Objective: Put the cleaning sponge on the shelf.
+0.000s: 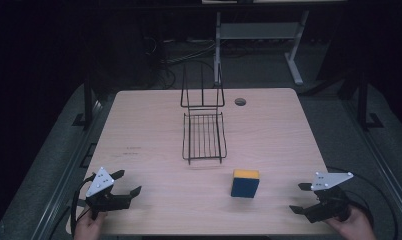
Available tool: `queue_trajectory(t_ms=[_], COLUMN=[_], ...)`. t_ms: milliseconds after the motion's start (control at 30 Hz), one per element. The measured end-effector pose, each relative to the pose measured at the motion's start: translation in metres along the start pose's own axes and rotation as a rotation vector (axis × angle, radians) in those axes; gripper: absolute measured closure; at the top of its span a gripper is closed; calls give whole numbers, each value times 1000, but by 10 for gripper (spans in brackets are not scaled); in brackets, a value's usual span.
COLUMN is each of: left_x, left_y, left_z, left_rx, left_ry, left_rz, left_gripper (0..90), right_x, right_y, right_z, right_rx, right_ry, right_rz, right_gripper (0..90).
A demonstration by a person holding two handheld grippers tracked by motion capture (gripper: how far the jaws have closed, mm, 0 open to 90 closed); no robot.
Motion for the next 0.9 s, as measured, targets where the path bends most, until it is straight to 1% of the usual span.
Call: queue_trajectory(t_ms=[67, 100, 167, 233, 267, 333, 433, 467, 533, 600, 633, 767, 900], left_x=[1, 1, 1, 1, 1, 1, 0, 0, 0, -1, -1, 0, 1], left_y=[1, 1, 2, 1, 1, 1, -1, -2, -4, -6, -6, -5, -5], left_z=[0, -1, 0, -1, -1, -1, 0, 0, -1, -1, -1, -2, -3], left_rx=[-1, 1, -7, 3, 1, -1, 17, 15, -7, -1, 2, 1, -6], left_ry=[6, 7, 13, 10, 14, 17, 32, 34, 38, 40, 39, 33, 29], left_rz=[-12, -11, -19, -21, -24, -38, -10, -3, -6, 14, 18, 15, 9], left_gripper=[162, 162, 162, 162, 162, 162, 162, 162, 162, 162, 162, 162, 162], right_x=[-1, -2, -3, -4, -5, -5, -6, -6, -7, -8, -8, -9, -10], right_y=[1, 2, 4, 5, 6, 7, 8, 9, 10, 11, 12, 15, 19], right_z=[-3, -4, -6, -8, -9, -12, -17, -18, -21, -23, -23, -28, -36], right_rx=[8, 11, 21, 32, 37, 46, 59, 61, 69, 77, 75, 85, 105], right_ry=[1, 2, 11, 14, 15, 18, 19, 19, 21, 22, 24, 24, 23], right_rz=[-4, -6, -10, -14, -15, -20, -22, -27, -29, -31, -36, -50, -65], right_gripper=[178, 178, 177, 177, 177, 176, 176, 176, 176, 176, 176, 177, 178])
Point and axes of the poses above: each handheld gripper's, and its own axes: x roughly backward along the jaws, z roughly out of its underside, y roughly to its left, the point moved 9 cm from there along -x, roughly forward along the jaws, and after that the axes turned 7 degrees about y, right-handed, at the moved point
